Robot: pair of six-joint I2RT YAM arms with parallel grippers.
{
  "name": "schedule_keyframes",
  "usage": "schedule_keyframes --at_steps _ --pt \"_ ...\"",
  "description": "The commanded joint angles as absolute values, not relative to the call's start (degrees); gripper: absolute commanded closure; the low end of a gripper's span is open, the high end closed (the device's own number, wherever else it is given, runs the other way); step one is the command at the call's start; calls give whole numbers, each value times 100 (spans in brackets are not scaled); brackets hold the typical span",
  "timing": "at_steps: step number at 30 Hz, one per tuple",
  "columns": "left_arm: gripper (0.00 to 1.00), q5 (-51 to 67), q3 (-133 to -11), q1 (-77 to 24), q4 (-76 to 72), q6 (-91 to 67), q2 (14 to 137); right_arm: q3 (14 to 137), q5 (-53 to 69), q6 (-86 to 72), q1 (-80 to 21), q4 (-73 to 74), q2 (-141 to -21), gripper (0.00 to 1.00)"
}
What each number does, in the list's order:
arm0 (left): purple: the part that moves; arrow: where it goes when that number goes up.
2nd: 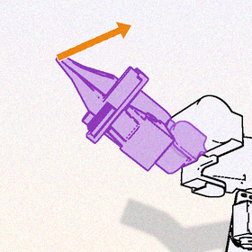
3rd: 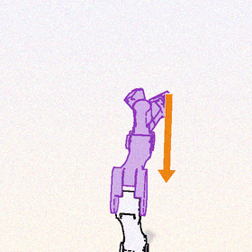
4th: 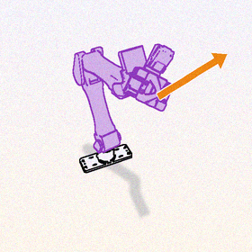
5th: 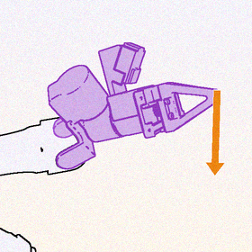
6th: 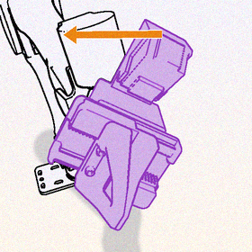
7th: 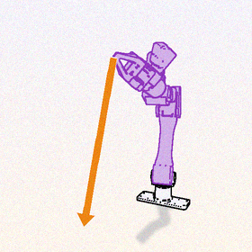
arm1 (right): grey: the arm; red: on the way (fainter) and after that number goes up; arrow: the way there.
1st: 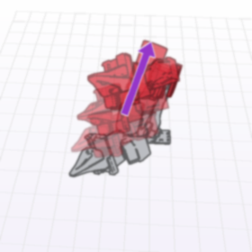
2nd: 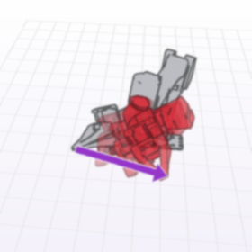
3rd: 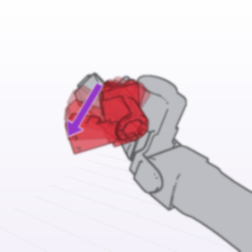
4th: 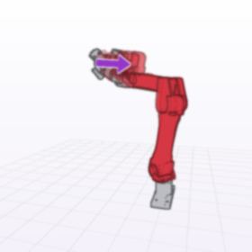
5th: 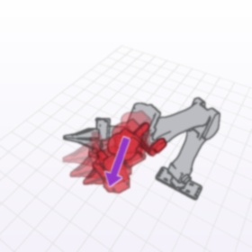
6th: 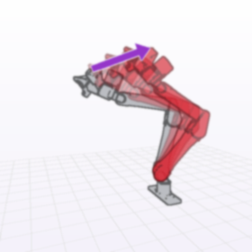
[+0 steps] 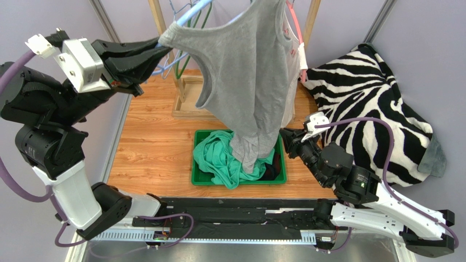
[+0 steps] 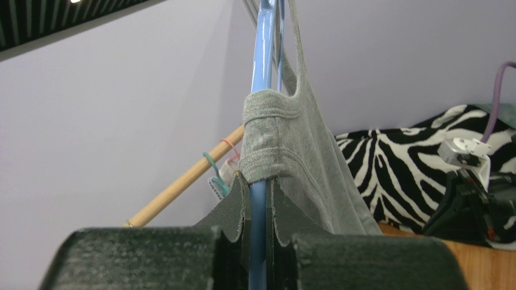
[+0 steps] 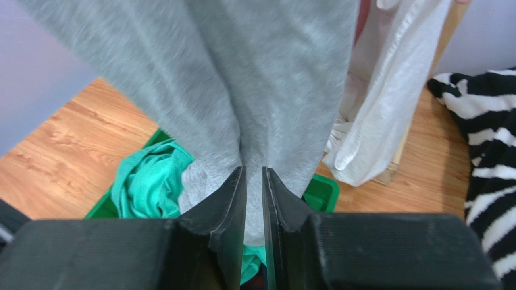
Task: Remove the tank top from the hanger
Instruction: Pick up the hanger from the clothesline.
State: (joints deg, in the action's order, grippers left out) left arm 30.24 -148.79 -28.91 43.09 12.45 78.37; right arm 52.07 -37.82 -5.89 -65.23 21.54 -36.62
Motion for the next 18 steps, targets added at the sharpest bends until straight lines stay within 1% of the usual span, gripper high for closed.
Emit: schedule_keyframes --at_steps 1,2,4,5,7,8,10,11,14,18 --pt "100 3164 -14371 -2909 4568 1687 7323 5563 -4333 -668 -6557 2347 -3437 76" --pt "100 3164 -14109 -2909 4649 1757 7243 5703 -4342 -633 -6565 2321 -3376 71" --pt "100 3173 -13827 -2909 4789 1863 7006 5853 -4316 -537 -6557 2251 -3191 65" --pt "100 3173 -13547 -2909 4825 1872 6944 5949 -4168 -432 -6557 2241 -3156 58" --pt "100 3190 -13264 -2909 4860 1846 6743 6213 -3991 -282 -6557 2119 -3120 50" --pt "100 3208 -12932 -2909 4878 1820 6680 6275 -3903 -220 -6557 2057 -3120 45" --pt "100 3252 -12570 -2909 4861 1758 6470 6416 -3859 -79 -6565 1821 -3155 44" --pt "100 3243 -12151 -2909 4826 1723 6399 6442 -3710 -36 -6557 1715 -3155 44" --pt "100 3226 -11385 -2909 4650 1618 6100 6512 -3298 -18 -6565 1302 -3330 44" --pt "100 3296 -10899 -2909 4553 1530 5924 6644 -2901 -53 -6548 907 -3752 43"
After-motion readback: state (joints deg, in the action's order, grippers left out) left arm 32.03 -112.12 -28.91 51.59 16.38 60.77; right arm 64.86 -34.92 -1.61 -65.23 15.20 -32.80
